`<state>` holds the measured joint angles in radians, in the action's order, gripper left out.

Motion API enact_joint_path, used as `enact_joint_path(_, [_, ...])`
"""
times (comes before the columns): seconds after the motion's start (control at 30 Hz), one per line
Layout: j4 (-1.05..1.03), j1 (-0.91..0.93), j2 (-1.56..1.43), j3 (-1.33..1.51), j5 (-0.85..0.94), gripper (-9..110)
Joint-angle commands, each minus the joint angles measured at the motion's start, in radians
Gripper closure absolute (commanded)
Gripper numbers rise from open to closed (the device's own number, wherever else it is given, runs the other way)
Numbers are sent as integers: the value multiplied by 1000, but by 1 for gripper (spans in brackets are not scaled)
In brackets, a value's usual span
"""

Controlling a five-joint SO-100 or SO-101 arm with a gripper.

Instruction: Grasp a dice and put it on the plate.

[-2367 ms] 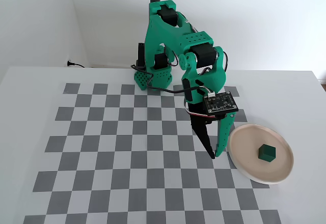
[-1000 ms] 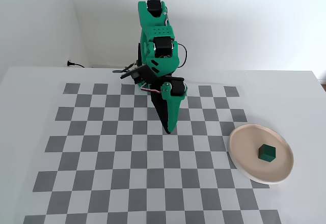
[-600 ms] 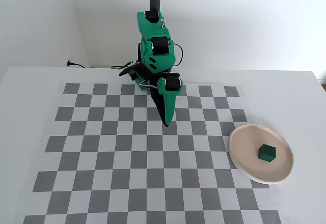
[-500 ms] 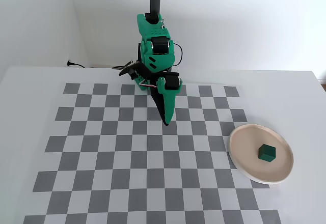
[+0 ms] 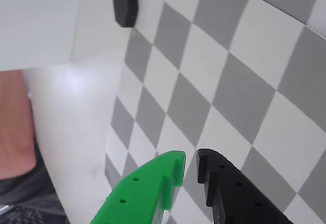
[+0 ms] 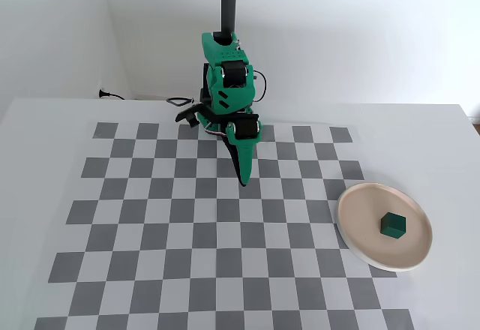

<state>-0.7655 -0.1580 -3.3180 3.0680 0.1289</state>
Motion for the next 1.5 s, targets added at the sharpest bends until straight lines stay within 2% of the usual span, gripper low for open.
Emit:
enact_joint_path(0.0, [-38, -9, -14, -11, -58, 86])
enact_joint_path(0.07, [-74, 11, -12, -20, -57, 84])
enact_joint_path(0.1, [-81, 17, -12, -20, -26, 89])
enact_joint_path(0.13, [-83, 28, -12, -20, 21, 105])
enact_joint_path(0.17, [-89, 41, -14, -17, 51, 106])
enact_joint_path(0.23, [-101, 51, -15, -12, 54, 106])
enact_joint_path(0.4, [-173, 51, -15, -11, -132, 106])
enact_joint_path(0.67, [-213, 95, -15, 14, -149, 106])
enact_joint_path(0.8, [-219, 103, -15, 11, -229, 106])
enact_joint_path(1.27, [-179, 83, -17, 23, -170, 103])
enact_joint_path(1.47, [-179, 83, -17, 23, -170, 106])
